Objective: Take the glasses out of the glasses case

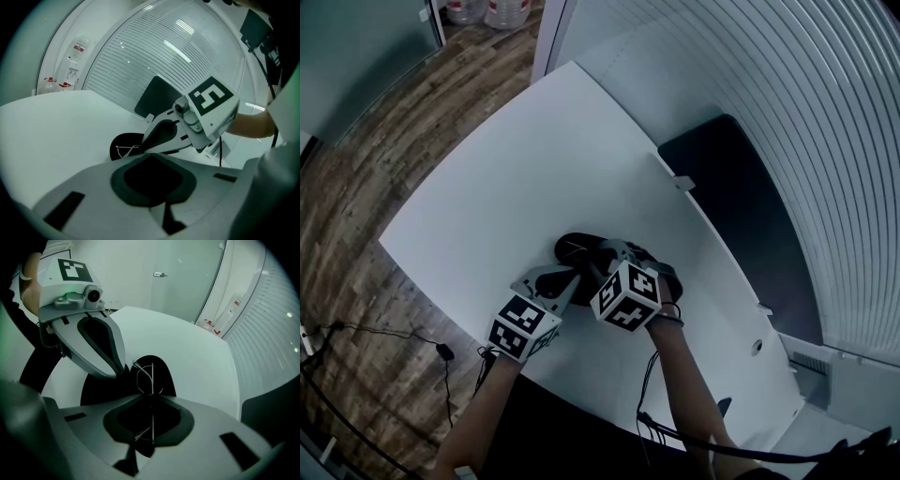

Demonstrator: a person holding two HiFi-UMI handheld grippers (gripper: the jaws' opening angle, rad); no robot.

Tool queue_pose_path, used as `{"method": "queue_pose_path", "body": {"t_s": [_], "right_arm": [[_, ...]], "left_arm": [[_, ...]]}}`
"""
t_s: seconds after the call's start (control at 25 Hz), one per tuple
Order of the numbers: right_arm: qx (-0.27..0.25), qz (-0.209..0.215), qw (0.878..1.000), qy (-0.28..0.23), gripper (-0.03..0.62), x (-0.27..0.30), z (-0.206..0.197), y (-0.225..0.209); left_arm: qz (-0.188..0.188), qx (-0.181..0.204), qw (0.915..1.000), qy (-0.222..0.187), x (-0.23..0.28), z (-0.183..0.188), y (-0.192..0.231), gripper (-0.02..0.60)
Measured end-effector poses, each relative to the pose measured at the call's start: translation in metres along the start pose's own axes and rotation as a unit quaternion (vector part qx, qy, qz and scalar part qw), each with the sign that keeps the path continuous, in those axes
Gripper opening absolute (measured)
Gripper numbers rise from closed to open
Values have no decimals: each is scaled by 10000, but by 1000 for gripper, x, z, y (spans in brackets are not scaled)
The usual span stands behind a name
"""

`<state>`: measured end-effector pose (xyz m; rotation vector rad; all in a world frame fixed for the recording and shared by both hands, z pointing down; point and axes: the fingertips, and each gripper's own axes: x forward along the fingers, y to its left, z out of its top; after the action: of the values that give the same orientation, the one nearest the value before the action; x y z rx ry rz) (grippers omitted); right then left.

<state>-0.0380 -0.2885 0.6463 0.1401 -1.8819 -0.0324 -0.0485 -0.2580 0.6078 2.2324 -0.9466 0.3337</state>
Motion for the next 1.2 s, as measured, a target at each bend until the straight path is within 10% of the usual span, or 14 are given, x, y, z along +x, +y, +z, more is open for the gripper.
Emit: {"method": "queue_pose_path", "body": {"t_s": [1.2], "right_arm": [[515, -340, 9970, -475, 40, -45, 17, 5]], "left_arm": [[-103, 302, 9995, -61, -19, 20, -22, 9]]}}
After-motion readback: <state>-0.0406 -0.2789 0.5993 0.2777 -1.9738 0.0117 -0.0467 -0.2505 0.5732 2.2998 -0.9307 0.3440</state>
